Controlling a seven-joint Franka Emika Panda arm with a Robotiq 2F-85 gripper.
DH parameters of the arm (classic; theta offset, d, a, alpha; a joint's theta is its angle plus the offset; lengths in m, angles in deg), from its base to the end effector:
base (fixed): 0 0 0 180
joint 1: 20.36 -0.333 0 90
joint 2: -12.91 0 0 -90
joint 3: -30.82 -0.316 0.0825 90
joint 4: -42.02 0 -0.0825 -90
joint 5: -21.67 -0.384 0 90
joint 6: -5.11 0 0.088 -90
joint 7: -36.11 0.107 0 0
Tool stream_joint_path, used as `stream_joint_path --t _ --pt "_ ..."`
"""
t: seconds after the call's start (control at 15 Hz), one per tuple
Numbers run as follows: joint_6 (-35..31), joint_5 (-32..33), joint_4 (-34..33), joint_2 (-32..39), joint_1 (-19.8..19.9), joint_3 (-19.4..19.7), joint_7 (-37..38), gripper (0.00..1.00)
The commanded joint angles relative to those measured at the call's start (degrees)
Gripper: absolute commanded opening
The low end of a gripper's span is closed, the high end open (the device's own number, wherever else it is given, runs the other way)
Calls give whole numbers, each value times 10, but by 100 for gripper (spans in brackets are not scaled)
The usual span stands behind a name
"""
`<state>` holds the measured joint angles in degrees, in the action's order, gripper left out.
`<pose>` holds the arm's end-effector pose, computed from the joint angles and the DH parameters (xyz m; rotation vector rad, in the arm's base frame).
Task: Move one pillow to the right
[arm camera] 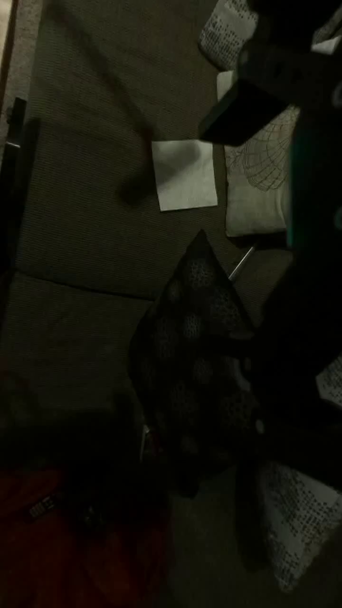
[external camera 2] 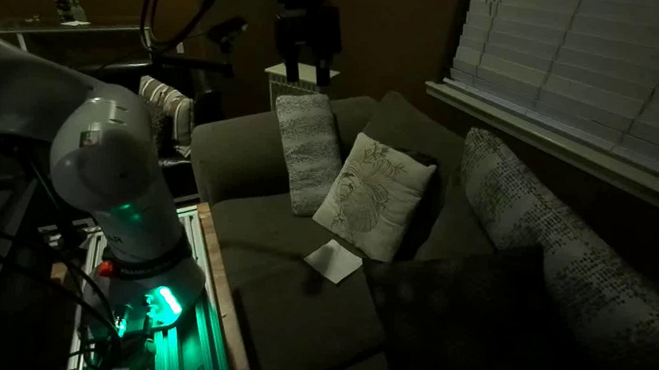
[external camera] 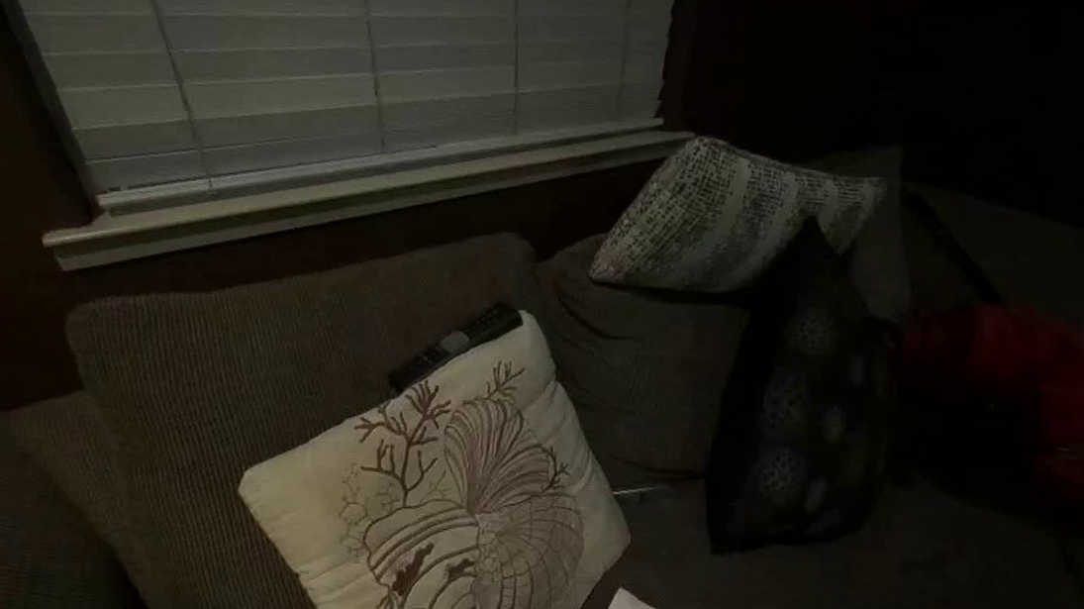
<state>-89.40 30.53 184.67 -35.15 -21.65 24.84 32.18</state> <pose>0.2966 0.0290 0.5509 2.8989 0.2519 -0.0027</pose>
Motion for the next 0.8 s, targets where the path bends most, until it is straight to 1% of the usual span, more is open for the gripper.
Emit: stream_joint_path --t 0.0,0.2,0.27,0.33,0.47,0.6,0.73 --pt "3 6 -2 2 -13 9 7 100" --pt "3 6 -2 2 -13 9 7 100" --pt "-4 4 -5 11 3 17 29 100" --pt "-13 22 -2 20 29 22 57 100" --pt "-44 50 12 35 60 60 71 100" --pt "-86 75 18 66 98 100 82 100" --pt "-122 89 2 112 136 136 93 100"
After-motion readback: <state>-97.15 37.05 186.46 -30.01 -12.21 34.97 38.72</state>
